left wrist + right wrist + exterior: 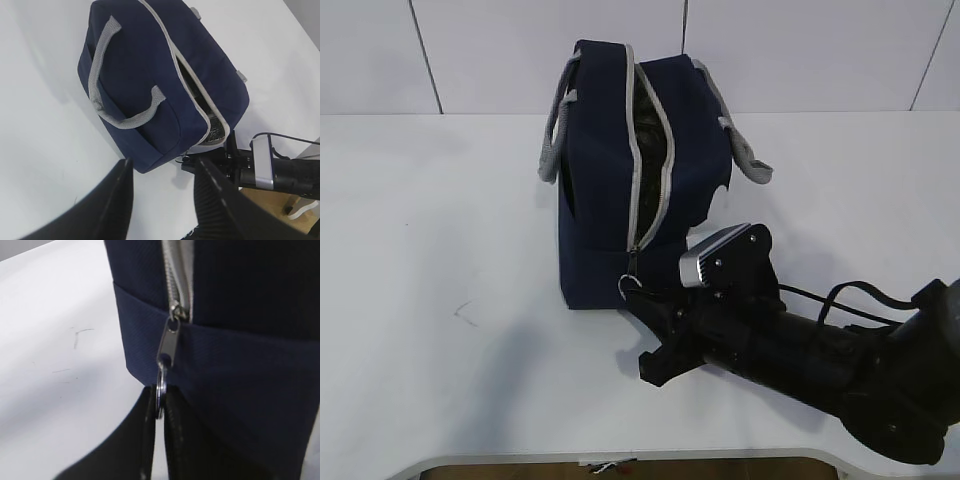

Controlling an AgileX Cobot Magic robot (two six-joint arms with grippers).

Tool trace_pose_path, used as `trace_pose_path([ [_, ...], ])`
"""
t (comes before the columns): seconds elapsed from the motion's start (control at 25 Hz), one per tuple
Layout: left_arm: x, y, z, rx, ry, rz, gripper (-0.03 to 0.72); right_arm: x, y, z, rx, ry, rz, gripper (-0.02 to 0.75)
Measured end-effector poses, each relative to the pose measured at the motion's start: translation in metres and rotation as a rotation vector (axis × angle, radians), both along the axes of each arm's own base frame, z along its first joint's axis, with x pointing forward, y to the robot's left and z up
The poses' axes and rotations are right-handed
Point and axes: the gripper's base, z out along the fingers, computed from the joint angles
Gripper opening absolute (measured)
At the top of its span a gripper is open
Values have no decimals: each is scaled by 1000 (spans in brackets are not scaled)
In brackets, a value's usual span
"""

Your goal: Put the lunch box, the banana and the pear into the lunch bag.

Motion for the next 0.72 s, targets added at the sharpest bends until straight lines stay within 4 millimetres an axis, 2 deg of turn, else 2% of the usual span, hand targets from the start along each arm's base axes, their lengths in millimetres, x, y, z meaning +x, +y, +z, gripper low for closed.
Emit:
trace_pose_path([
  [0.2, 0, 0, 0, 0, 0, 0, 301, 0, 0, 0, 2, 1, -8, 57],
  [0.32, 0, 0, 0, 0, 0, 0, 298, 1, -1, 0, 6, 4, -19, 13],
  [0.56, 0, 0, 0, -12, 13, 14, 297, 1, -1, 0, 2, 10, -24, 13],
  [0.72, 0, 0, 0, -14, 16, 17, 295, -1, -2, 11, -23, 40, -18, 12],
])
